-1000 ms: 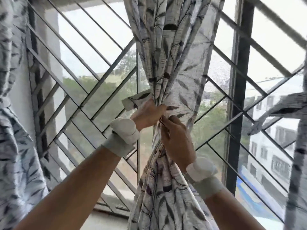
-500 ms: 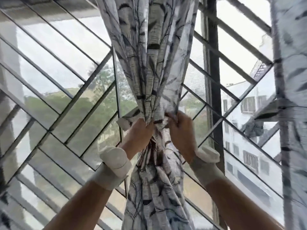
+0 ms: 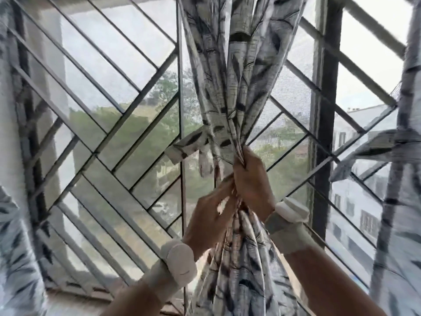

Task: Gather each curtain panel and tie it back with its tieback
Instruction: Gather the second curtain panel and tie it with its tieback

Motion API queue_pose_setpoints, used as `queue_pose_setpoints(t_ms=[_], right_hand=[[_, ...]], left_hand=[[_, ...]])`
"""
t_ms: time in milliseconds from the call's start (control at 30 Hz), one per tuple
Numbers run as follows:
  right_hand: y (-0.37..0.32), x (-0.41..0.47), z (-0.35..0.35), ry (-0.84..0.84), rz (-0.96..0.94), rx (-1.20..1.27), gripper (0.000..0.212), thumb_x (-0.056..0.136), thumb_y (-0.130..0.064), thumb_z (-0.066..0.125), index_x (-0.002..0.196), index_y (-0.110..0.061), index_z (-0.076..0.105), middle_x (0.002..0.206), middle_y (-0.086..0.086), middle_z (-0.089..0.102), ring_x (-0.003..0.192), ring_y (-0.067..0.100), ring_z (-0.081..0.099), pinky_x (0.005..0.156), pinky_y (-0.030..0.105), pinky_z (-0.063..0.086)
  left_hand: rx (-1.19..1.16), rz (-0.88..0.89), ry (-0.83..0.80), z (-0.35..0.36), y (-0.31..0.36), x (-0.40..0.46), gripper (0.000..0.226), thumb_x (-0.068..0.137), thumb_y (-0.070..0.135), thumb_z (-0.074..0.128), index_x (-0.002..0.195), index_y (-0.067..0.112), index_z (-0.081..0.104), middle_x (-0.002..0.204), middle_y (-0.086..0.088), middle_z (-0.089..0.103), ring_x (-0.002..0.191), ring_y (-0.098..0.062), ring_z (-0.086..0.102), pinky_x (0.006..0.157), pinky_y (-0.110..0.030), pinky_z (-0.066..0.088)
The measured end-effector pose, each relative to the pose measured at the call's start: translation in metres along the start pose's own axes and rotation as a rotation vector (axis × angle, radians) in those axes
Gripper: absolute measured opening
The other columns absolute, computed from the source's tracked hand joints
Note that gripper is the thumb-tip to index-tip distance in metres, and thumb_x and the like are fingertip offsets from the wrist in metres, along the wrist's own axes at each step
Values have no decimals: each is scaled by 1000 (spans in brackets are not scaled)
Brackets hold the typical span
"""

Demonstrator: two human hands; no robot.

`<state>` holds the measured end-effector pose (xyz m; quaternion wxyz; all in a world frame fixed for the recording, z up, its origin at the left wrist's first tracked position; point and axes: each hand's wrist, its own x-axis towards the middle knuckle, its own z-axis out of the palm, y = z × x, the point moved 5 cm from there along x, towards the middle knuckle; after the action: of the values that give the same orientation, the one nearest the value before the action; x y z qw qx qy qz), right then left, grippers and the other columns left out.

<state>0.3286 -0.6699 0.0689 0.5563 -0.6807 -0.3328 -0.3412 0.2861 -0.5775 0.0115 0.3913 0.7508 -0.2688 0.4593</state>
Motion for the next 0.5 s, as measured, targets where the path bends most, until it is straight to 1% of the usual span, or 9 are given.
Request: queue_pose_setpoints(t_ms=[33, 100, 167, 233, 267, 333, 400, 467, 500], right_hand=[[3, -1, 0, -7, -5, 4, 36, 96, 3, 41, 72, -24, 43, 58, -8, 42, 43, -4, 43, 42, 10, 31], [7, -1, 4, -12, -18, -41, 32, 95, 1, 42, 74, -23, 45, 59, -8, 45, 47, -2, 45, 44, 13, 32], [10, -1, 7, -18, -28, -65, 17, 94, -2, 42, 89, -15, 52, 67, -4, 54, 56, 0, 48, 54, 22, 40], [8, -2, 9, -32, -30, -38, 16, 93, 0, 41, 94, -12, 52, 68, -4, 54, 54, -2, 49, 50, 16, 39], [7, -2, 8, -43, -25, -11, 20, 92, 3, 41, 90, -15, 51, 65, -8, 51, 51, -4, 48, 47, 12, 35], [8, -1, 7, -68, -9, 33, 27, 91, 4, 42, 82, -20, 49, 62, -11, 48, 49, -1, 45, 49, 18, 34], [14, 3, 8, -94, 28, 146, 20, 87, -2, 44, 81, -19, 54, 65, -2, 50, 56, 8, 45, 54, 32, 36], [20, 5, 9, -115, 106, 426, 22, 80, -1, 47, 91, -13, 62, 78, 12, 57, 70, 22, 52, 62, 41, 43], [23, 8, 9, -114, 153, 581, 30, 78, 3, 47, 94, -12, 66, 85, 15, 63, 77, 26, 58, 67, 41, 48]], left_hand=[[-72, -97, 138, -10, -11, 2, 30, 91, 13, 54, 114, 30, 63, 117, 18, 64, 112, 0, 60, 84, -3, 42], [-170, -350, 325, -26, -37, 14, 31, 89, 19, 62, 120, 23, 62, 121, 7, 65, 116, -11, 59, 76, 1, 41], [-136, -492, 290, -27, -47, 39, 57, 84, 29, 68, 134, 11, 48, 135, -4, 54, 125, -16, 50, 79, 0, 39], [-62, -511, 300, -33, -47, 63, 73, 76, 41, 74, 134, 7, 45, 134, -7, 53, 123, -19, 49, 90, -16, 41], [-70, -486, 335, -39, -47, 73, 72, 72, 42, 77, 129, 7, 49, 126, -7, 59, 116, -21, 54, 89, -23, 44], [-167, -418, 359, -46, -49, 90, 57, 66, 37, 83, 109, 5, 64, 104, -10, 70, 96, -26, 65, 77, -32, 55], [-264, -416, 281, -45, -58, 105, 46, 64, 35, 84, 94, 3, 70, 92, -12, 73, 89, -25, 70, 76, -41, 58], [-447, -491, 143, -33, -67, 110, 25, 80, 26, 71, 93, 5, 71, 82, -1, 72, 73, -7, 70, 60, -24, 57], [-623, -531, 58, -23, -68, 113, 15, 88, 20, 61, 91, 8, 71, 78, 3, 71, 69, -5, 67, 53, -20, 52]])
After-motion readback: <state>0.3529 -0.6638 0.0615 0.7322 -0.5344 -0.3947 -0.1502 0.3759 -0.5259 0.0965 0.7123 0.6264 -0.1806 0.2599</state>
